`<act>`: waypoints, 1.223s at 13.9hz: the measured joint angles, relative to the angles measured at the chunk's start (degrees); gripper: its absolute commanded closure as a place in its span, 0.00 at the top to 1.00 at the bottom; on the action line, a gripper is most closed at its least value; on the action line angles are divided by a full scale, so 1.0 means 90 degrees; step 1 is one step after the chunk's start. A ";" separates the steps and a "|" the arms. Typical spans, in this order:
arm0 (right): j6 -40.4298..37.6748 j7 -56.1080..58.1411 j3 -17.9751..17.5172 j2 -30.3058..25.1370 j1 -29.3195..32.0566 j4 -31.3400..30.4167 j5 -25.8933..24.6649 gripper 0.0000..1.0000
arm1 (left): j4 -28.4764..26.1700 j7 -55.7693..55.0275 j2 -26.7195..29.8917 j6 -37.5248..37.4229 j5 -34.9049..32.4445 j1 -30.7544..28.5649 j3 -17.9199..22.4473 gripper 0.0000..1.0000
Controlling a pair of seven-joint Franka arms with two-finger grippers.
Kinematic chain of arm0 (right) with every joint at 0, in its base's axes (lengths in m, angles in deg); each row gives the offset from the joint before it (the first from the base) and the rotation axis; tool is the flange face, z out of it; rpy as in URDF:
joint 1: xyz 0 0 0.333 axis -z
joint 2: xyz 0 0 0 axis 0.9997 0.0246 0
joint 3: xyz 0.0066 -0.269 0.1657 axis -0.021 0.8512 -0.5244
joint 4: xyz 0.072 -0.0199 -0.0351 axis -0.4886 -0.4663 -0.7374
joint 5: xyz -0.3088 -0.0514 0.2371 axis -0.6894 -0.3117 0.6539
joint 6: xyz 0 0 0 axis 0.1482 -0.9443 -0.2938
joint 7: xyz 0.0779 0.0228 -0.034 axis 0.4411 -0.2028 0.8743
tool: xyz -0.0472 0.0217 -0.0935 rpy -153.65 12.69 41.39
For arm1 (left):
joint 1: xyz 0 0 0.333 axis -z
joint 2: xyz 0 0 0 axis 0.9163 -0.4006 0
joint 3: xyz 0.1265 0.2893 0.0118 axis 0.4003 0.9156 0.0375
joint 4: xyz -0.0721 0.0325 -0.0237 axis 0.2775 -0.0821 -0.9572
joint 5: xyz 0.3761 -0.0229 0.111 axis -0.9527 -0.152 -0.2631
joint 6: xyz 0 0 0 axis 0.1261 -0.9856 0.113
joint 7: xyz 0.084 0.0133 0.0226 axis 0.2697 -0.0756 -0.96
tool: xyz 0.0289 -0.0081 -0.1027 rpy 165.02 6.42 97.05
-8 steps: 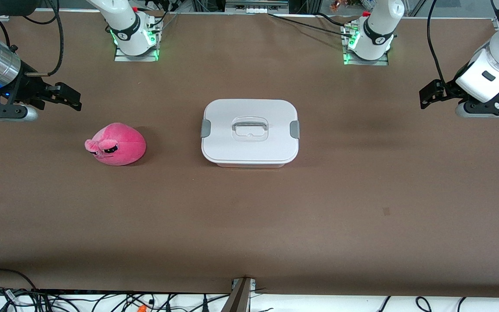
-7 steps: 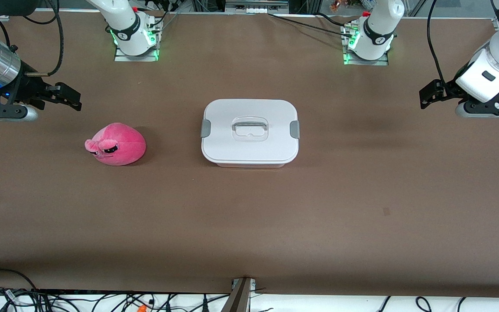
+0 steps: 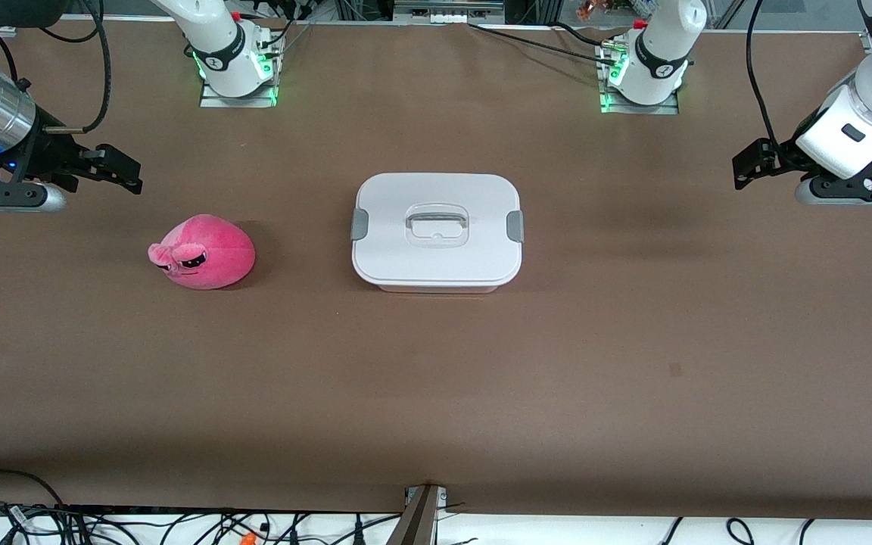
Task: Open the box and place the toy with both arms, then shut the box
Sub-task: 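Reach the left gripper to the clear handle on the white lid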
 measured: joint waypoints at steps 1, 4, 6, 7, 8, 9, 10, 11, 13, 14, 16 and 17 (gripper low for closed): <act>0.0001 0.0000 0.0000 0.0000 0.0000 0.0000 0.0000 1.00 | 0.0000 0.0000 0.0000 -0.0013 0.0000 0.0001 0.0000 1.00; 0.0002 0.0000 0.0000 0.0000 0.0000 0.0001 0.0000 1.00 | 0.0000 0.0000 0.0000 -0.0025 0.0024 0.0042 -0.0014 1.00; 0.0006 0.0000 0.0000 0.0000 0.0000 0.0002 0.0000 1.00 | 0.0000 0.0000 0.0000 -0.0031 0.0375 0.0057 -0.0046 1.00; 0.0007 0.0000 0.0000 0.0000 0.0000 0.0002 0.0000 1.00 | 0.0000 0.0001 -0.0002 -0.0049 0.0555 0.0061 -0.0077 1.00; 0.0007 0.0000 0.0000 0.0000 0.0000 0.0002 0.0000 1.00 | 0.0000 0.0013 -0.0008 -0.0092 0.0656 0.0065 -0.0159 1.00; 0.0007 0.0000 -0.0001 0.0000 0.0000 0.0002 0.0000 1.00 | 0.0001 0.0030 -0.0014 -0.0130 0.0693 0.0071 -0.0317 1.00; 0.0007 0.0000 -0.0002 0.0000 0.0000 0.0003 0.0000 1.00 | 0.0002 0.0084 -0.0028 -0.0184 0.0702 0.0086 -0.0534 1.00; 0.0008 0.0000 -0.0002 0.0000 0.0000 0.0003 0.0000 1.00 | 0.0003 0.0184 -0.0055 -0.0243 0.0704 0.0108 -0.0772 1.00; 0.0009 0.0000 -0.0003 0.0000 0.0000 0.0004 0.0000 1.00 | 0.0011 0.0495 -0.0156 -0.0279 0.0708 0.0156 -0.1284 1.00; 0.0009 0.0000 -0.0003 0.0000 -0.0001 0.0004 0.0001 1.00 | 0.0049 0.0587 -0.0235 -0.0276 0.0708 0.0168 -0.1548 1.00; 0.0009 0.0000 -0.0003 0.0000 0.0000 0.0004 0.0001 1.00 | 0.0249 0.0664 -0.0502 -0.0228 0.0708 0.0188 -0.2100 1.00; 0.0009 0.0000 -0.0004 0.0000 -0.0001 0.0005 0.0001 1.00 | 0.0376 0.0687 -0.0687 -0.0090 0.0708 0.0195 -0.2374 1.00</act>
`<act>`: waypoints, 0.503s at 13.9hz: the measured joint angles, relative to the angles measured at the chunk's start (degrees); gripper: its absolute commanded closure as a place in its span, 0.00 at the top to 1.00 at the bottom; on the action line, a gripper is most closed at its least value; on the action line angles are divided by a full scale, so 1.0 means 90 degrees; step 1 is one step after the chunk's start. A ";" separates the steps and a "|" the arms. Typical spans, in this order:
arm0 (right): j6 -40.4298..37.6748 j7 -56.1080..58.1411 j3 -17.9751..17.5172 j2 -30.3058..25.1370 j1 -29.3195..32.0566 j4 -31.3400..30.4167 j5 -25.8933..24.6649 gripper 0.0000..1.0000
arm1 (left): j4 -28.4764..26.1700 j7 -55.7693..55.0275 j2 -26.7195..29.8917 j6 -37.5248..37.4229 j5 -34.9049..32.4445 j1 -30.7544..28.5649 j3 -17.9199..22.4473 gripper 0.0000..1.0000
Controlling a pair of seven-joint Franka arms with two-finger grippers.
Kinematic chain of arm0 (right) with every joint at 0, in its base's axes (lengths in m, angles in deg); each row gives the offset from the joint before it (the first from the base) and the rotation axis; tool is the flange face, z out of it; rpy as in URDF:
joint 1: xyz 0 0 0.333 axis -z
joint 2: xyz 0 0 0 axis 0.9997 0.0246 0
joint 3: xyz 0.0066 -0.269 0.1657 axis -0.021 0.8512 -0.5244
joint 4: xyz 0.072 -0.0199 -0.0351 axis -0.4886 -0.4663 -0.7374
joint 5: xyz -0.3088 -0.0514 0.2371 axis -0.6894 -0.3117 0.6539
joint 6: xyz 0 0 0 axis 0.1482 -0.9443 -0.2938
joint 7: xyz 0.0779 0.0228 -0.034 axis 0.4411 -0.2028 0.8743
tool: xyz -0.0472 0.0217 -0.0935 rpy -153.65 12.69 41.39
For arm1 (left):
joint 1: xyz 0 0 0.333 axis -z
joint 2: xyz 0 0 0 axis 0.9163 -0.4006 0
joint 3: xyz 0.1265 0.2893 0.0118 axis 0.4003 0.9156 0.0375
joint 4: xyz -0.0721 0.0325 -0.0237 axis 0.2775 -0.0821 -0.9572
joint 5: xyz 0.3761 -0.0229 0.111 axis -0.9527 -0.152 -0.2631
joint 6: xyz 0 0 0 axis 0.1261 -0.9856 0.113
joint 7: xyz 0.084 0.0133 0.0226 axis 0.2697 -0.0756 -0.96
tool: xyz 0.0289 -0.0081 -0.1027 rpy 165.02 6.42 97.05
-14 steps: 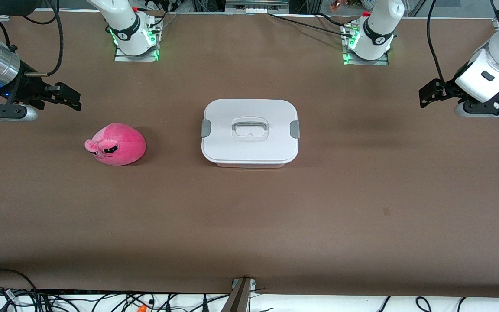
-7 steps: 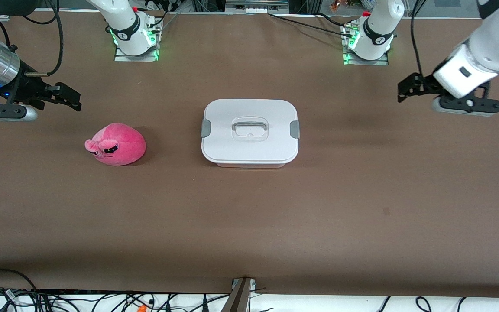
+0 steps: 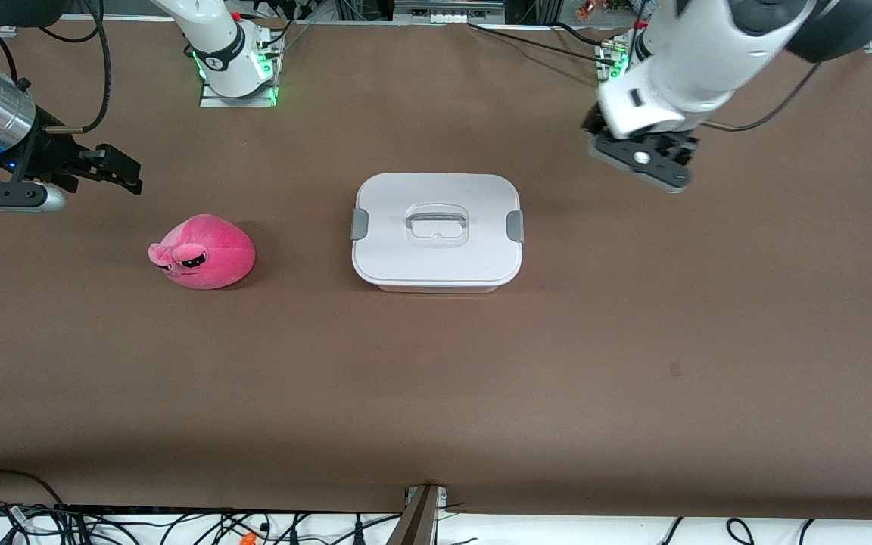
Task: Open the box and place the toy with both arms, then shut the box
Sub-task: 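Reach the left gripper to the clear handle on the white lid, then lower the left gripper and grasp the lid handle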
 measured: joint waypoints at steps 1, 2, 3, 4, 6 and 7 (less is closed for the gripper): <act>0.0000 0.0000 0.0000 0.0000 0.0000 0.0000 0.0000 1.00 | 0.0098 0.0023 -0.0194 0.0239 -0.0001 0.0006 -0.0254 1.00; 0.0000 0.0000 0.0000 0.0000 0.0000 0.0000 0.0000 1.00 | 0.0152 0.0067 -0.0379 0.0536 -0.0012 0.0013 -0.0489 1.00; 0.0001 0.0000 0.0000 0.0000 0.0000 0.0001 0.0000 1.00 | 0.0170 0.0167 -0.0553 0.0844 -0.0054 0.0027 -0.0711 1.00; 0.0002 0.0000 0.0000 0.0000 0.0000 0.0002 0.0000 1.00 | 0.0172 0.0284 -0.0717 0.1100 -0.0130 0.0080 -0.0881 1.00; 0.0005 0.0000 0.0000 0.0000 0.0000 0.0003 0.0000 1.00 | 0.0169 0.0650 -0.1064 0.1556 -0.0310 0.0387 -0.0987 1.00; 0.0006 0.0000 0.0000 0.0000 0.0000 0.0004 0.0000 1.00 | 0.0166 0.0865 -0.1266 0.1823 -0.0429 0.0561 -0.0999 1.00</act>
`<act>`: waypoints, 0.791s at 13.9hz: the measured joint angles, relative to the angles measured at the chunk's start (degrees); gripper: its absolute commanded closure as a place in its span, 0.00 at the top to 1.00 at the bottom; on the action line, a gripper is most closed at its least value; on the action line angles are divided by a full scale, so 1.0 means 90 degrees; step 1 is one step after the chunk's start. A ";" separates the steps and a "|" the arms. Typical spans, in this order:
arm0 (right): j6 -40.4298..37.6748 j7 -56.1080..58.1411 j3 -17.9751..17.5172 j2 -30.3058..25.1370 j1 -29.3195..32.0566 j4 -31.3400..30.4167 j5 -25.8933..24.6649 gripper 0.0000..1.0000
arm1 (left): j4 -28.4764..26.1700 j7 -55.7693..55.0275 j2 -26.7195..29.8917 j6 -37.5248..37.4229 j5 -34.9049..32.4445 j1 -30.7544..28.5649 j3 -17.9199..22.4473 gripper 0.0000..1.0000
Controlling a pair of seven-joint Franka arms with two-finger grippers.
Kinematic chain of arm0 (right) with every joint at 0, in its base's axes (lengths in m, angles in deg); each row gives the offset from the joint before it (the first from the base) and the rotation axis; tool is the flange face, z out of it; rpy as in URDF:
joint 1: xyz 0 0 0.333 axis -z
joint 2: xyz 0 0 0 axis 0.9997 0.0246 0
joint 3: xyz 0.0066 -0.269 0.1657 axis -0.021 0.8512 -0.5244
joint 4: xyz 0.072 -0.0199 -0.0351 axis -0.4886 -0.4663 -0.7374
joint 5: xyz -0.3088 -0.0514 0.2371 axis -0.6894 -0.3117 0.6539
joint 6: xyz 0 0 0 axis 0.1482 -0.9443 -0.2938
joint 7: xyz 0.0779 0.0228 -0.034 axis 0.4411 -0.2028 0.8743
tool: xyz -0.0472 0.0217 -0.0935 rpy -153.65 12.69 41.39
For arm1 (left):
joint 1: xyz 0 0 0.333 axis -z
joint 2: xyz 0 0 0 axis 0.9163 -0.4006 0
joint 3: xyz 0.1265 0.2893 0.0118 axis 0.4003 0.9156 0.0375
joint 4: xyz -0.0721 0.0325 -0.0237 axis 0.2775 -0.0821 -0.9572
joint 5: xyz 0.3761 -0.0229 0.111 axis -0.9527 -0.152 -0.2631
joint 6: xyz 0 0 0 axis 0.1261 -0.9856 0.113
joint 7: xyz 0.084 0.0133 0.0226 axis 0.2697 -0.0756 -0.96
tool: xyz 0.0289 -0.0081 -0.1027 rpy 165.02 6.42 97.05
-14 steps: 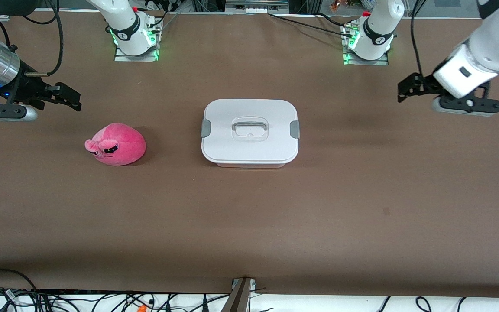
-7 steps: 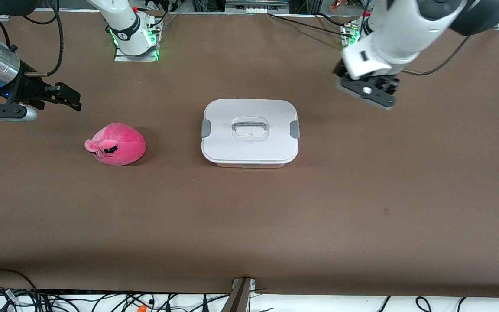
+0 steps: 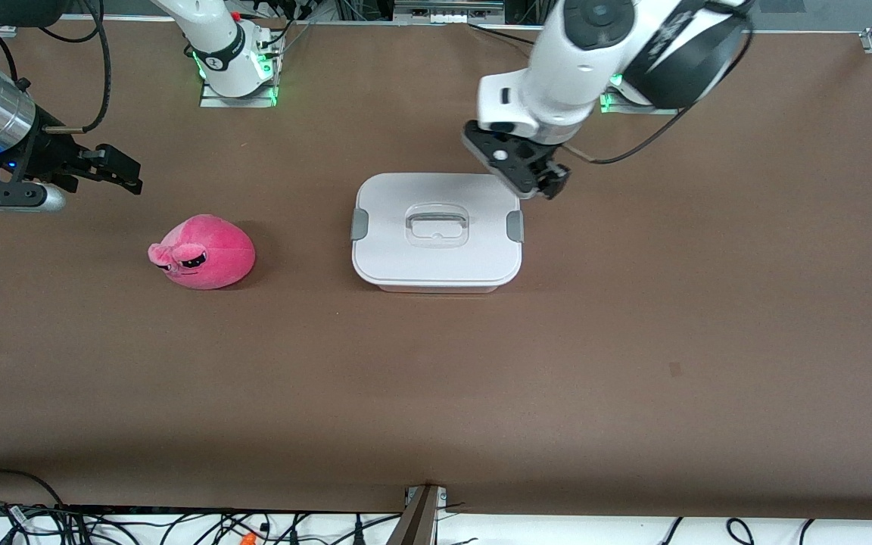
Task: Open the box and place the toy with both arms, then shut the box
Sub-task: 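Lower the left gripper and grasp the lid handle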
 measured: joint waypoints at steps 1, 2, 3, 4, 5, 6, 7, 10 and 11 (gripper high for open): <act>0.0001 0.0000 0.0000 0.0000 0.0000 0.0000 0.0000 1.00 | -0.0004 0.0208 -0.0215 0.0261 -0.0138 0.0156 -0.0004 1.00; 0.0001 0.0000 0.0000 0.0000 0.0000 0.0000 0.0000 1.00 | -0.0010 0.0363 -0.0423 0.0506 -0.0312 0.0283 -0.0004 1.00; 0.0001 0.0000 0.0000 0.0000 0.0000 0.0001 0.0000 1.00 | -0.0018 0.0452 -0.0614 0.0713 -0.0472 0.0381 -0.0008 1.00; 0.0001 0.0000 0.0000 0.0000 0.0000 0.0001 0.0000 1.00 | -0.0027 0.0526 -0.0786 0.0890 -0.0564 0.0466 -0.0008 1.00; 0.0001 0.0000 0.0000 0.0000 0.0000 0.0001 0.0000 1.00 | -0.0049 0.0565 -0.0918 0.0987 -0.0645 0.0549 -0.0008 1.00; 0.0001 0.0000 0.0000 0.0000 0.0000 0.0001 0.0000 1.00 | -0.0098 0.0574 -0.0999 0.1060 -0.0759 0.0614 -0.0008 1.00; 0.0001 0.0000 0.0000 0.0000 0.0000 0.0001 0.0000 1.00 | -0.0146 0.0575 -0.1037 0.1143 -0.0855 0.0651 -0.0009 1.00; 0.0001 0.0000 0.0000 0.0000 0.0000 0.0001 0.0000 1.00 | -0.0174 0.0646 -0.1033 0.1443 -0.0920 0.0649 -0.0005 1.00; 0.0001 0.0000 0.0000 0.0000 0.0000 0.0001 0.0000 1.00 | -0.0178 0.0669 -0.1033 0.1555 -0.0920 0.0652 -0.0007 1.00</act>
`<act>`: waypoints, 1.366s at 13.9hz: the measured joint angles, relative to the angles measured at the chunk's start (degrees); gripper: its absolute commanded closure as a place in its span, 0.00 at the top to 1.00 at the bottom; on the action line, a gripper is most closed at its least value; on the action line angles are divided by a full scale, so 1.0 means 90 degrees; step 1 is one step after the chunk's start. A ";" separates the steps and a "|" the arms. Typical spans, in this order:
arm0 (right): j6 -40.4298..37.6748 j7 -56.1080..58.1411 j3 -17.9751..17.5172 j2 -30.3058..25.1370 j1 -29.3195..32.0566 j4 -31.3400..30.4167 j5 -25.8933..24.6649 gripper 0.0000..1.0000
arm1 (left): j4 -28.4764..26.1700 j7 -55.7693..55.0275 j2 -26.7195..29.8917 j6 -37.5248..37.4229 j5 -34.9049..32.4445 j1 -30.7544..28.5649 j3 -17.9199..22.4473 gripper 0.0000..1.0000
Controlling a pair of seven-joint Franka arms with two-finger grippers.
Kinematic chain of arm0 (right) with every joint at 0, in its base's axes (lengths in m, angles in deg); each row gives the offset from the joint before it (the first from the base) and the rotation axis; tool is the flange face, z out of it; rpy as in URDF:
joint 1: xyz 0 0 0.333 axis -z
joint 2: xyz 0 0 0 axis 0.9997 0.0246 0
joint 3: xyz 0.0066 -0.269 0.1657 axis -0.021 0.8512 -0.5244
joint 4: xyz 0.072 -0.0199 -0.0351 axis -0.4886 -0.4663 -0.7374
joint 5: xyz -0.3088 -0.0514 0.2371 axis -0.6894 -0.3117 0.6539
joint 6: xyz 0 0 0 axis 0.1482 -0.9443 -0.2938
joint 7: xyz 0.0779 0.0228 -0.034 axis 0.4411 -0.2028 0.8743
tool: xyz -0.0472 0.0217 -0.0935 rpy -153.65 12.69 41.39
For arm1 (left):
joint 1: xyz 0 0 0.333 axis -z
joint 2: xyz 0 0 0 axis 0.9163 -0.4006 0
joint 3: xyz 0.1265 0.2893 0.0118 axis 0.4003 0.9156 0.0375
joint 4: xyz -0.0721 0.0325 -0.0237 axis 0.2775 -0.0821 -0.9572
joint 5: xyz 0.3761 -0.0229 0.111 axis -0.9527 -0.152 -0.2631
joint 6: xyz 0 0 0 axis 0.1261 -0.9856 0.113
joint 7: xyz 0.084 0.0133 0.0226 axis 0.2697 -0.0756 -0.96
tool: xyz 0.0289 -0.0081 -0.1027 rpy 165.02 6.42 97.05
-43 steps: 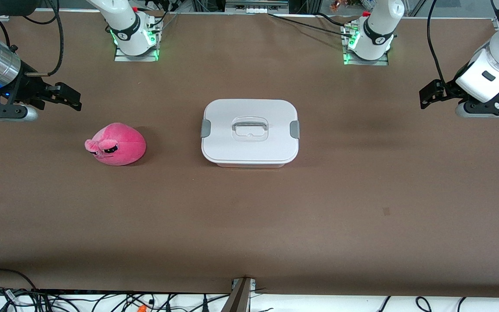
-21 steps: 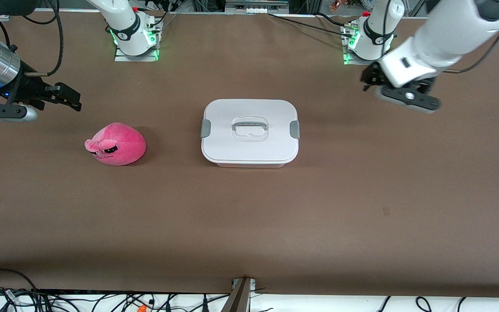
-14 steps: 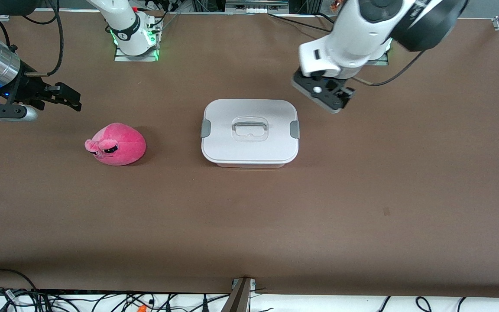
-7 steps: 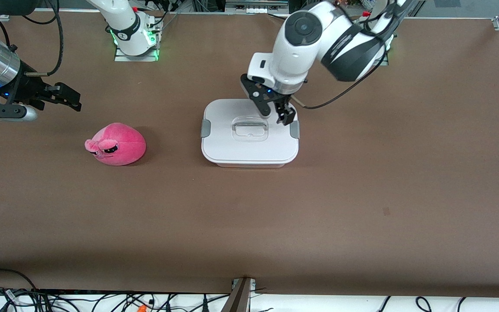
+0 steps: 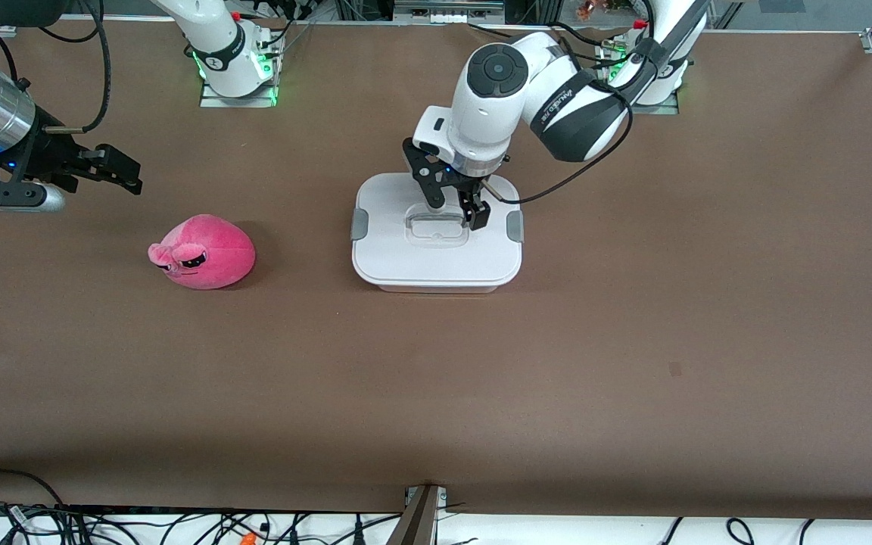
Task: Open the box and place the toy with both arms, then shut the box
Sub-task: 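Lower the left gripper and grasp the lid handle, then lift the lid off with the left gripper while the right gripper reaches the toy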
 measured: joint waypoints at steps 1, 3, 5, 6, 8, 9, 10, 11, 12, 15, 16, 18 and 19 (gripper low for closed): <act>0.0000 0.0000 0.0000 0.0000 0.0000 0.0000 0.0000 1.00 | -0.0010 0.0022 0.0000 0.0099 -0.0001 0.0011 -0.0001 1.00; 0.0000 -0.0001 0.0000 0.0000 0.0000 0.0000 0.0000 1.00 | -0.0058 0.0114 0.0000 0.0188 -0.0120 0.0058 -0.0005 1.00; 0.0000 -0.0006 -0.0001 0.0000 -0.0001 0.0000 0.0000 1.00 | -0.0156 0.0125 -0.0019 0.0293 -0.0335 0.0225 -0.0008 1.00; 0.0000 -0.0014 -0.0001 0.0000 -0.0001 0.0000 0.0000 1.00 | -0.0224 0.0122 -0.0055 0.0400 -0.0516 0.0307 -0.0008 1.00; 0.0002 -0.0034 -0.0001 0.0000 -0.0001 0.0000 0.0000 1.00 | -0.0310 0.0114 -0.0233 0.0634 -0.0875 0.0388 -0.0007 0.93; 0.0002 -0.0038 -0.0002 0.0000 -0.0002 0.0001 0.0000 1.00 | -0.0321 0.0114 -0.0335 0.0733 -0.0953 0.0388 -0.0001 0.63; 0.0002 -0.0040 -0.0001 0.0000 -0.0001 0.0001 0.0000 1.00 | -0.0321 0.0119 -0.0424 0.0808 -0.0989 0.0384 0.0012 0.43; 0.0002 -0.0040 -0.0002 0.0002 -0.0002 0.0001 0.0000 1.00 | -0.0321 0.0119 -0.0481 0.0846 -0.1006 0.0377 0.0020 0.30; 0.0002 -0.0040 -0.0002 0.0007 -0.0002 0.0001 0.0000 1.00 | -0.0321 0.0120 -0.0503 0.0855 -0.1009 0.0370 0.0031 0.09; 0.0031 -0.0040 -0.0001 0.0091 -0.0002 0.0000 0.0000 1.00 | -0.0303 0.0125 -0.0499 0.0855 -0.1010 0.0347 0.0038 0.00; 0.0116 -0.0040 -0.0001 0.0163 -0.0002 0.0001 0.0000 1.00 | -0.0302 0.0125 -0.0499 0.0855 -0.1011 0.0348 0.0038 0.00; 0.0292 -0.0039 0.0007 0.0320 0.0007 0.0001 -0.0003 1.00 | -0.0302 0.0198 -0.0499 0.0855 -0.1043 0.0347 0.0039 0.00; 0.0302 -0.0024 0.0015 0.0411 0.0011 0.0001 -0.0005 1.00 | -0.0302 0.0252 -0.0499 0.0855 -0.1081 0.0347 0.0041 0.00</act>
